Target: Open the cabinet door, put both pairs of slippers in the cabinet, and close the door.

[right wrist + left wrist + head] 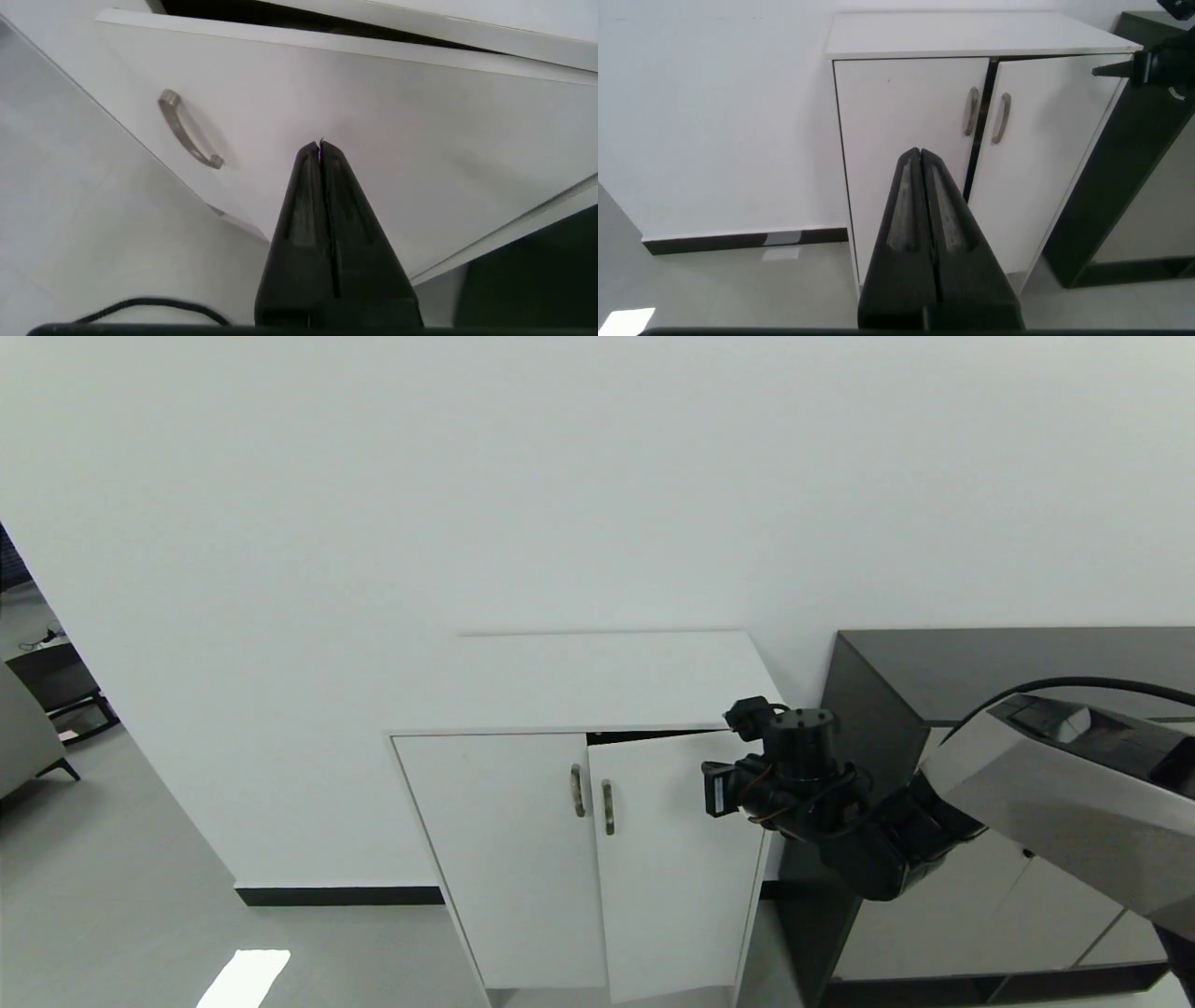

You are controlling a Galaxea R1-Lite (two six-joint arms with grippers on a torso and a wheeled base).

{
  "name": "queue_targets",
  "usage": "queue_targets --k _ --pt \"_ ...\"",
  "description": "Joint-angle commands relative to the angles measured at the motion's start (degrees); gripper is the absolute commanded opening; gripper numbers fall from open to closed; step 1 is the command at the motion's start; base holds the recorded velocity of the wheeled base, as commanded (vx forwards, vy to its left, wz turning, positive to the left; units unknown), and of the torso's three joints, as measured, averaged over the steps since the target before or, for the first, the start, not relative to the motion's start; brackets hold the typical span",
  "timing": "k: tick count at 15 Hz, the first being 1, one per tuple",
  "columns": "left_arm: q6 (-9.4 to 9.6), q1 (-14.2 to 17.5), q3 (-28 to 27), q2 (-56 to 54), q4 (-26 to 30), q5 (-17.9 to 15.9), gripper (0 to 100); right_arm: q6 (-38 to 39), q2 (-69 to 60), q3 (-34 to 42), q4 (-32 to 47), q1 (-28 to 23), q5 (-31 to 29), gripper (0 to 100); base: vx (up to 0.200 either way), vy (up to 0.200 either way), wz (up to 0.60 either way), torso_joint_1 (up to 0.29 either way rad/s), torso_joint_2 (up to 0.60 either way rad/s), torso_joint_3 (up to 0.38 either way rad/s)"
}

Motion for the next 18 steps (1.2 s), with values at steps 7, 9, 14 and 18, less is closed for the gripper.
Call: queue_targets --k 7,9,14,18 --pt "-0.04 0.01 0.00 -0.01 -0.01 0.09 0 -0.07 4.57 -6.37 1.65 -1.93 -0.02 0 0.000 0.000 0.00 0.000 0.00 0.000" --pt "-0.04 0.01 0.00 -0.01 -0.01 0.18 0 -0.07 5.45 -7.77 2.26 -2.11 -0.10 0 0.000 0.000 0.00 0.000 0.00 0.000" --pt "-0.04 0.01 0.00 -0.01 -0.01 0.27 0 -0.07 7.65 -9.88 2.26 -2.55 -0.10 0 0.000 0.000 0.00 0.000 0.00 0.000" --pt "-0.04 0.01 0.00 -0.01 -0.01 0.27 0 0.02 9.32 -11.91 2.53 -3.08 -0.10 0 0.000 0.000 0.00 0.000 0.00 0.000"
